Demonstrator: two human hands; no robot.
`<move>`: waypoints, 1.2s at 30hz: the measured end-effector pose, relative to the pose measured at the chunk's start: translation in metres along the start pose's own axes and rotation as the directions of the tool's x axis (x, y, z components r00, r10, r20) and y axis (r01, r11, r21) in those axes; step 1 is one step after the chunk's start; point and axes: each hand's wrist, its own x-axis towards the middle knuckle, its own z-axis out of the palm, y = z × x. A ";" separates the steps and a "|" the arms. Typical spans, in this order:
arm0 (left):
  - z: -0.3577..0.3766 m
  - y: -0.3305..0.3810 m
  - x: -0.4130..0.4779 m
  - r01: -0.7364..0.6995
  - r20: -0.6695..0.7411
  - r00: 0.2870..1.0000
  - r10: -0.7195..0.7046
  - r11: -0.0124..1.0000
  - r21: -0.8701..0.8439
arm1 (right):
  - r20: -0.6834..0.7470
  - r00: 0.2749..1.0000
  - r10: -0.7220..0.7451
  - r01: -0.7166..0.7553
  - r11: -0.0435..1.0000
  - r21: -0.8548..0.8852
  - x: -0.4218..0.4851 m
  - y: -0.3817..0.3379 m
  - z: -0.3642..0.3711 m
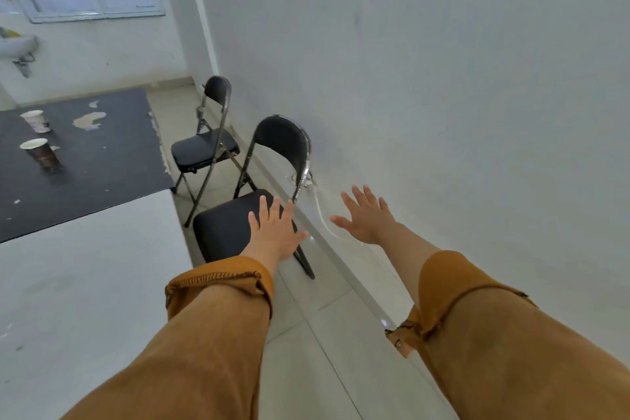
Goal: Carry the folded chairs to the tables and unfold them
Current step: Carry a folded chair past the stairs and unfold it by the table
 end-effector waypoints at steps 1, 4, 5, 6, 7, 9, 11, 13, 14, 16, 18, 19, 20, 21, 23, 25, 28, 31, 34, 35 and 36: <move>0.004 0.012 -0.007 -0.010 0.006 1.000 0.010 1.000 0.001 | 0.013 1.000 0.011 -0.011 1.000 0.003 -0.014 0.007 0.002; 0.017 0.055 -0.030 -0.067 0.017 0.998 0.067 0.998 -0.006 | 0.028 0.996 0.086 -0.086 0.996 0.021 -0.063 0.033 0.005; 0.021 0.070 -0.039 -0.100 0.025 0.995 0.100 0.995 0.004 | 0.033 0.992 0.122 -0.123 0.992 0.030 -0.080 0.040 0.006; 0.025 0.086 -0.050 -0.147 0.033 0.989 0.146 0.989 0.027 | 0.036 0.986 0.165 -0.167 0.985 0.035 -0.101 0.049 0.007; 0.028 0.100 -0.058 -0.189 0.037 0.982 0.187 0.981 0.052 | 0.037 0.979 0.200 -0.201 0.979 0.037 -0.118 0.055 0.008; 0.031 0.125 -0.075 -0.251 0.045 0.968 0.248 0.965 0.074 | 0.030 0.964 0.265 -0.266 0.963 0.045 -0.152 0.068 0.007; 0.029 0.147 -0.094 -0.311 0.047 0.950 0.308 0.947 0.077 | 0.013 0.941 0.339 -0.339 0.939 0.055 -0.188 0.079 0.003; 0.025 0.167 -0.116 -0.387 0.038 0.922 0.386 0.918 0.081 | -0.010 0.910 0.415 -0.414 0.908 0.066 -0.228 0.086 -0.001; 0.022 0.175 -0.129 -0.426 0.034 0.905 0.425 0.901 0.080 | -0.019 0.891 0.453 -0.450 0.890 0.073 -0.247 0.088 -0.003; 0.019 0.189 -0.158 -0.503 0.032 0.864 0.502 0.860 0.083 | -0.035 0.850 0.526 -0.521 0.848 0.094 -0.287 0.090 -0.004; 0.020 0.201 -0.191 -0.569 0.035 0.822 0.569 0.818 0.081 | -0.055 0.803 0.593 -0.586 0.803 0.108 -0.329 0.088 -0.001; 0.023 0.205 -0.207 -0.595 0.042 0.804 0.594 0.801 0.071 | -0.061 0.783 0.619 -0.611 0.784 0.110 -0.350 0.085 0.002; 0.028 0.209 -0.224 -0.618 0.057 0.786 0.615 0.784 0.056 | -0.060 0.766 0.640 -0.632 0.767 0.109 -0.372 0.082 0.006; 0.034 0.213 -0.241 -0.636 0.075 0.771 0.633 0.770 0.042 | -0.057 0.753 0.656 -0.649 0.754 0.106 -0.392 0.078 0.010; 0.049 0.222 -0.274 -0.670 0.107 0.740 0.664 0.741 0.039 | -0.051 0.725 0.687 -0.680 0.726 0.105 -0.433 0.074 0.021; 0.062 0.234 -0.304 -0.702 0.143 0.709 0.691 0.710 0.050 | -0.044 0.688 0.724 -0.717 0.688 0.116 -0.474 0.074 0.030; 0.077 0.260 -0.349 -0.761 0.189 0.645 0.740 0.645 0.070 | -0.043 0.626 0.778 -0.768 0.625 0.139 -0.536 0.080 0.043; 0.084 0.290 -0.389 -0.815 0.184 0.577 0.796 0.576 0.064 | -0.034 0.564 0.825 -0.812 0.562 0.160 -0.592 0.091 0.054; 0.090 0.320 -0.423 -0.849 0.160 0.526 0.835 0.527 0.039 | -0.053 0.522 0.851 -0.840 0.524 0.144 -0.637 0.108 0.061; 0.093 0.330 -0.433 -0.855 0.156 0.517 0.842 0.518 0.032 | -0.058 0.519 0.853 -0.841 0.522 0.141 -0.650 0.114 0.062; 0.096 0.340 -0.444 -0.858 0.155 0.510 0.846 0.512 0.030 | -0.064 0.521 0.851 -0.840 0.525 0.139 -0.662 0.121 0.064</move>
